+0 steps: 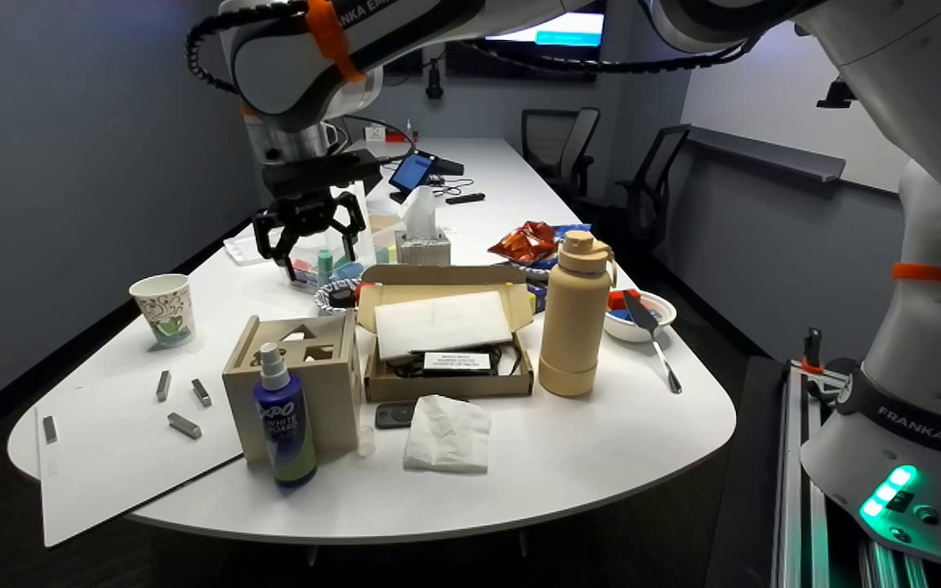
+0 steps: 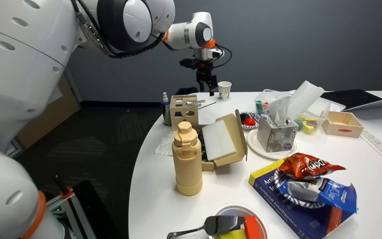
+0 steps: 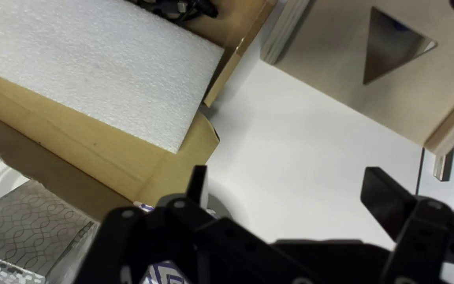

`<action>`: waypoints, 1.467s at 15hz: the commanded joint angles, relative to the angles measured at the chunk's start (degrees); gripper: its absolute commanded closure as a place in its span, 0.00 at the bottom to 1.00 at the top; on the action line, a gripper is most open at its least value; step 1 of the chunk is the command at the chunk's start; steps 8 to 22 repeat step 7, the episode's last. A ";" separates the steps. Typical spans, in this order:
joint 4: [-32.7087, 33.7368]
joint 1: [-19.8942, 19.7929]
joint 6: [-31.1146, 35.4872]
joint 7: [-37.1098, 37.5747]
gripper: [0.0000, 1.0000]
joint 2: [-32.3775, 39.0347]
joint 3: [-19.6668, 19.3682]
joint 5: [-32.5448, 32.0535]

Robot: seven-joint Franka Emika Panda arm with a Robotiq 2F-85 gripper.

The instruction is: Close the box

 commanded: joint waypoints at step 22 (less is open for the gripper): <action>-2.70 0.38 0.29 -4.56 0.00 -5.30 2.10 1.46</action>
